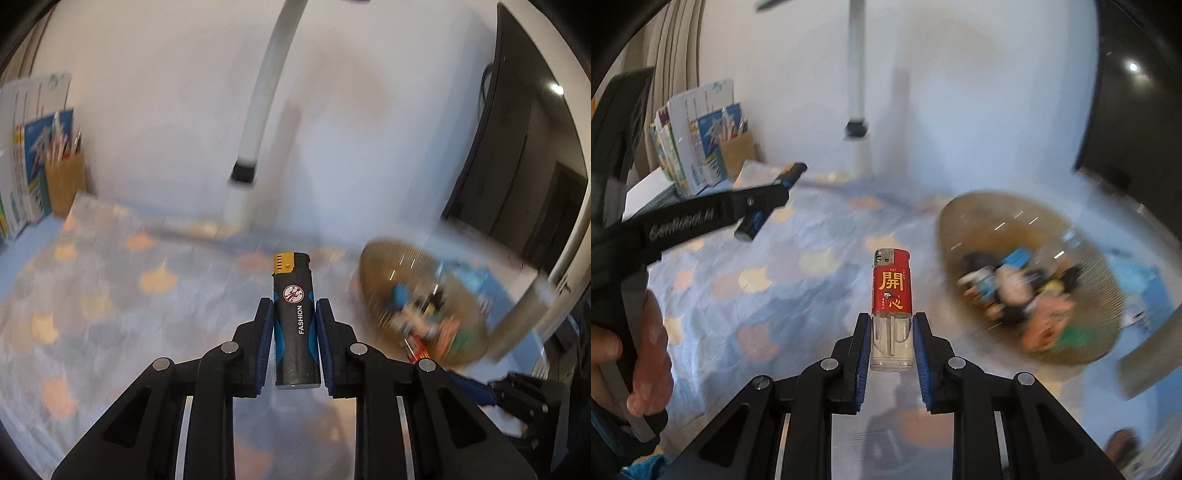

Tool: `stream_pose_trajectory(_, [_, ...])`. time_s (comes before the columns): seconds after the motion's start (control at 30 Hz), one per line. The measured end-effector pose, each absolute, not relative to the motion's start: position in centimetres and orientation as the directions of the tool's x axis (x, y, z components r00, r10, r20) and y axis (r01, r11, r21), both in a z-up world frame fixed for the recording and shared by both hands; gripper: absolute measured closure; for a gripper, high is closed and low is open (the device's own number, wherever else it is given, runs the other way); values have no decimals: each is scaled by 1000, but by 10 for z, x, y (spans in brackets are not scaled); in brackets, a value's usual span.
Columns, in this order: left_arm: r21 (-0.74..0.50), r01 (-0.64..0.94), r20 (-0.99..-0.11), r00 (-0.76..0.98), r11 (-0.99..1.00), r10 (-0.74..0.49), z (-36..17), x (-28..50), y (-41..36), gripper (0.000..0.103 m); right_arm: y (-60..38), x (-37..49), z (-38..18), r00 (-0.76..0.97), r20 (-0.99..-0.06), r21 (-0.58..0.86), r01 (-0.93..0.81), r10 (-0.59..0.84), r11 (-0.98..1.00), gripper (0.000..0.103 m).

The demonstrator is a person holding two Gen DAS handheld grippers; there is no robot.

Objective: Organize rigid objects
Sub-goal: 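Carry both lighters into the amber bowl and open both grippers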

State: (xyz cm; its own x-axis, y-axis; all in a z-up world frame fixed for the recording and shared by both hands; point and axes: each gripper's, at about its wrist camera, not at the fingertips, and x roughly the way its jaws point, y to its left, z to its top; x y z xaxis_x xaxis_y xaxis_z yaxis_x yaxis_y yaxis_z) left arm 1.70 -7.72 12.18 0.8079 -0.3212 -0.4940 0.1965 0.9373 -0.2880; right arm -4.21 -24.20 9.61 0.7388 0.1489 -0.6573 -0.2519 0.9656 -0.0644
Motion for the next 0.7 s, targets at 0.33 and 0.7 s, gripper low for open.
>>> stream_pose_trajectory(0.33, [-384, 329, -437, 758, 863, -483, 166, 62, -175, 83, -336, -21, 153, 815, -579, -133, -60, -28, 989, 81])
stream_pose_trajectory(0.7, [-373, 382, -566, 628, 845, -534, 110, 101, -248, 75, -374, 21, 120, 751, -654, -145, -13, -86, 989, 81])
